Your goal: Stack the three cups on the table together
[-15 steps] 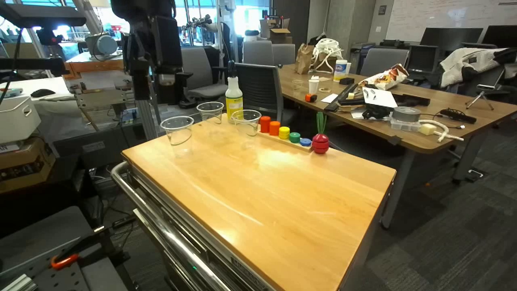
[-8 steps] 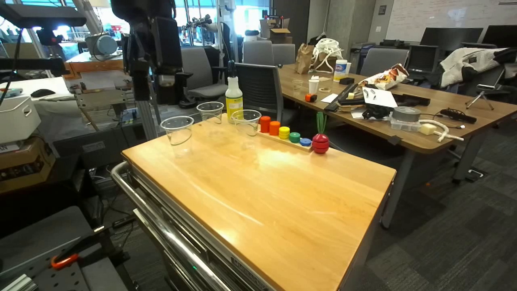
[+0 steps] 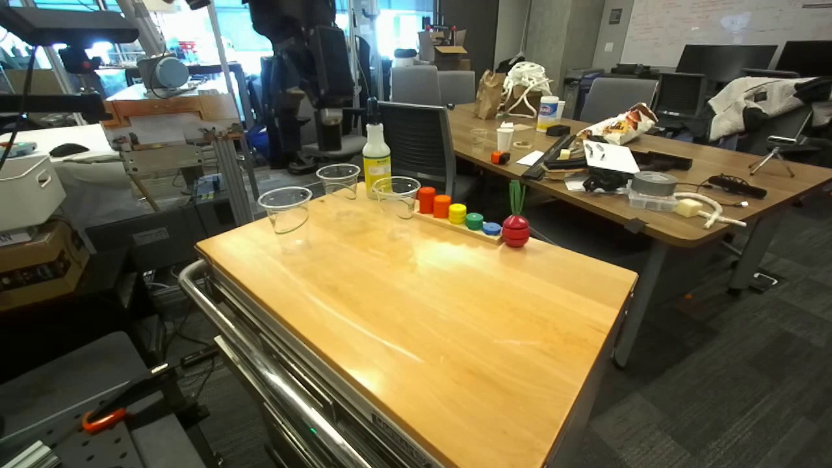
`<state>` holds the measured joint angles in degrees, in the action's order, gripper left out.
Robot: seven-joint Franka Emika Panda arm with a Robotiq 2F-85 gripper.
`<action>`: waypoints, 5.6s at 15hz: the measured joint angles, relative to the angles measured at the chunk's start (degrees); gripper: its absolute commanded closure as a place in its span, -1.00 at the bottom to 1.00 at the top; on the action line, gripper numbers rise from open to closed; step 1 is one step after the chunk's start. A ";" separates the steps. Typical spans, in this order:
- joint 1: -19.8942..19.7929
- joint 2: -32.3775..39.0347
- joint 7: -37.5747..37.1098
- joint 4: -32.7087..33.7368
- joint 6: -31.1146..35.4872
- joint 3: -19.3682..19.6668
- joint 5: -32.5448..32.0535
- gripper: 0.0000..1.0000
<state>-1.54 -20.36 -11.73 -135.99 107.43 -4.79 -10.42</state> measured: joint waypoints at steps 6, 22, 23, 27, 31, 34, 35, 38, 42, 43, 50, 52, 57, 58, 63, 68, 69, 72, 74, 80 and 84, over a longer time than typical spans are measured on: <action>0.82 15.21 -2.97 12.26 3.80 -0.83 -0.88 -1.00; 3.95 49.99 -6.18 45.30 3.96 1.31 5.83 -1.00; 3.95 51.45 -5.71 46.32 3.63 1.35 6.64 -1.00; 4.33 56.19 -3.77 48.84 2.10 1.34 8.44 -0.31; 4.77 58.02 -3.15 49.83 1.22 1.34 8.79 0.30; 4.73 57.94 -3.19 51.37 -0.25 1.75 10.03 0.74; 4.71 57.86 -3.24 51.92 -0.48 2.05 10.58 0.91; 4.39 57.70 -3.26 53.11 -0.99 2.63 12.10 1.00; 3.98 57.70 -3.26 53.78 -1.90 2.77 13.78 0.97; 3.81 57.62 -3.25 53.79 -2.57 2.79 14.35 0.97; 2.92 47.04 -3.23 51.27 -8.78 2.80 16.98 0.97; 3.52 41.39 -3.05 48.57 -9.08 2.53 16.98 0.97; 5.19 29.59 -0.04 39.30 -9.52 0.60 18.39 0.97; 5.49 28.11 0.90 37.39 -9.26 0.24 18.72 0.97; 6.77 24.08 5.32 28.16 -5.79 -1.32 20.76 0.97; 7.50 23.67 10.36 22.54 -2.41 -2.06 23.40 0.97; 7.52 23.80 11.18 21.93 -1.90 -2.12 23.56 0.97; 7.53 24.77 13.34 21.12 -0.42 -2.19 23.72 0.97; 7.52 25.89 15.15 21.11 0.04 -2.19 24.92 0.97; 7.52 29.75 18.89 21.58 1.10 -2.26 27.04 0.97; 7.55 32.10 20.13 21.61 1.92 -2.54 26.91 0.37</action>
<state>6.01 11.74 8.39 -114.38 109.35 -7.33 16.49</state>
